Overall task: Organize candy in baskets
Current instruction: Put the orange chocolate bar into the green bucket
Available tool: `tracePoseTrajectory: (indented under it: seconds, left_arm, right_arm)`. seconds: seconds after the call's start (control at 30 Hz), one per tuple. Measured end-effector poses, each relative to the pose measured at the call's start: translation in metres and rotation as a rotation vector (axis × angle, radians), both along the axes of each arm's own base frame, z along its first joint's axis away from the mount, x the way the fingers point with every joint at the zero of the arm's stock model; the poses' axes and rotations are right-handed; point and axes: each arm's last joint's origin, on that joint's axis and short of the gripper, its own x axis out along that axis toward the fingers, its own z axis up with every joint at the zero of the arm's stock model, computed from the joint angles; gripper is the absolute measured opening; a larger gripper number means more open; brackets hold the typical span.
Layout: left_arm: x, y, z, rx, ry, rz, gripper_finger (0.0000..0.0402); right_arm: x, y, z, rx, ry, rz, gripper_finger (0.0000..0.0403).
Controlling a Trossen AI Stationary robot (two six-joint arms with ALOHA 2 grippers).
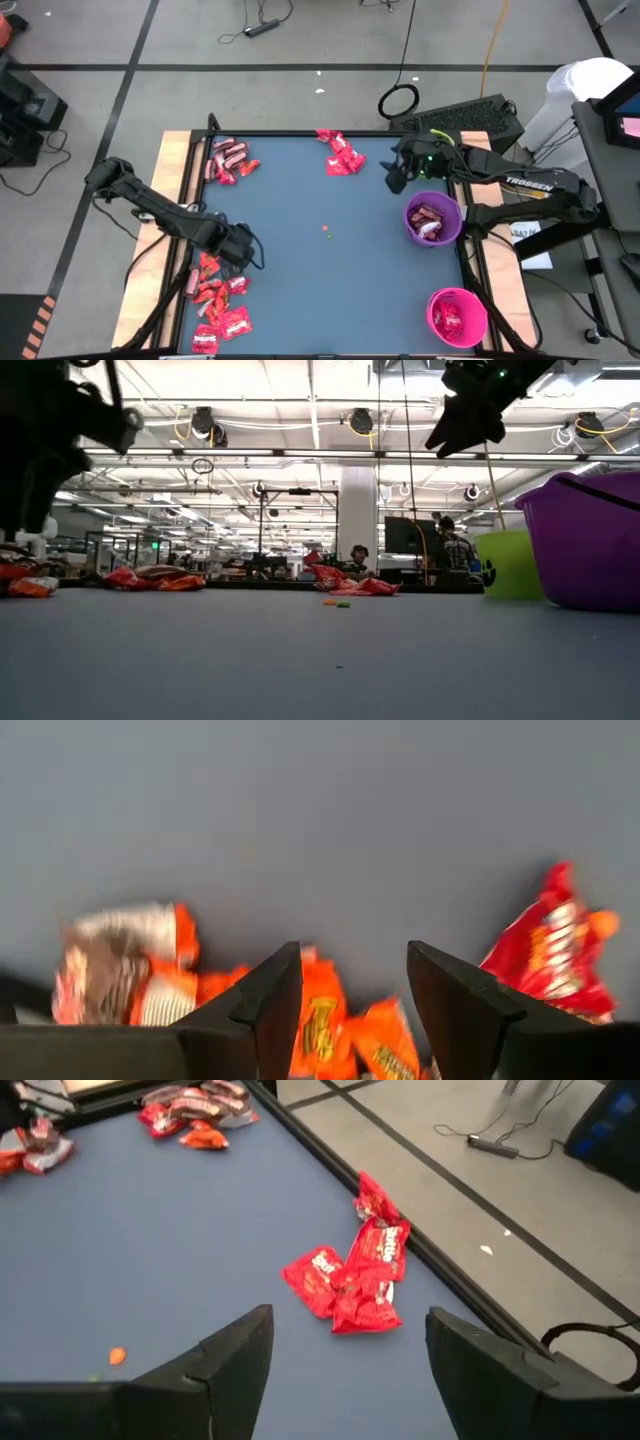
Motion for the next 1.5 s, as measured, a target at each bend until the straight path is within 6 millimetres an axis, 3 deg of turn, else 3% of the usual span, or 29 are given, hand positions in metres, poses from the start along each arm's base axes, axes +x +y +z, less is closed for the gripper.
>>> tracePoseTrajectory:
  seconds: [0.33, 0.53, 0.8, 1.1, 1.27, 1.5]
  left_arm:
    - [-0.030, 0.008, -0.039, -0.086, 0.253, 0.177, 0.0187]
    - [-0.037, 0.011, -0.052, -0.099, 0.278, 0.199, 0.0187]
    - [-0.034, 0.011, -0.053, -0.100, 0.233, 0.152, 0.0146]
    - [-0.028, 0.009, -0.054, -0.104, 0.161, 0.078, 0.0016]
    - [-0.024, 0.009, -0.052, -0.075, 0.107, 0.013, 0.0013]
    - [0.001, 0.005, -0.028, 0.091, -0.117, -0.107, 0.0015]
  right_arm:
    - [0.000, 0.001, -0.001, 0.005, 0.013, 0.004, 0.0249]
    - [-0.001, 0.001, -0.001, 0.005, 0.014, 0.004, 0.0249]
    - [0.000, 0.001, -0.001, 0.004, 0.015, 0.005, 0.0249]
    - [0.005, 0.004, -0.008, 0.024, 0.032, 0.055, 0.0249]
    - [0.022, 0.014, -0.021, 0.033, 0.011, 0.158, 0.0249]
    - [0.059, 0.032, -0.044, 0.063, -0.055, 0.335, 0.0249]
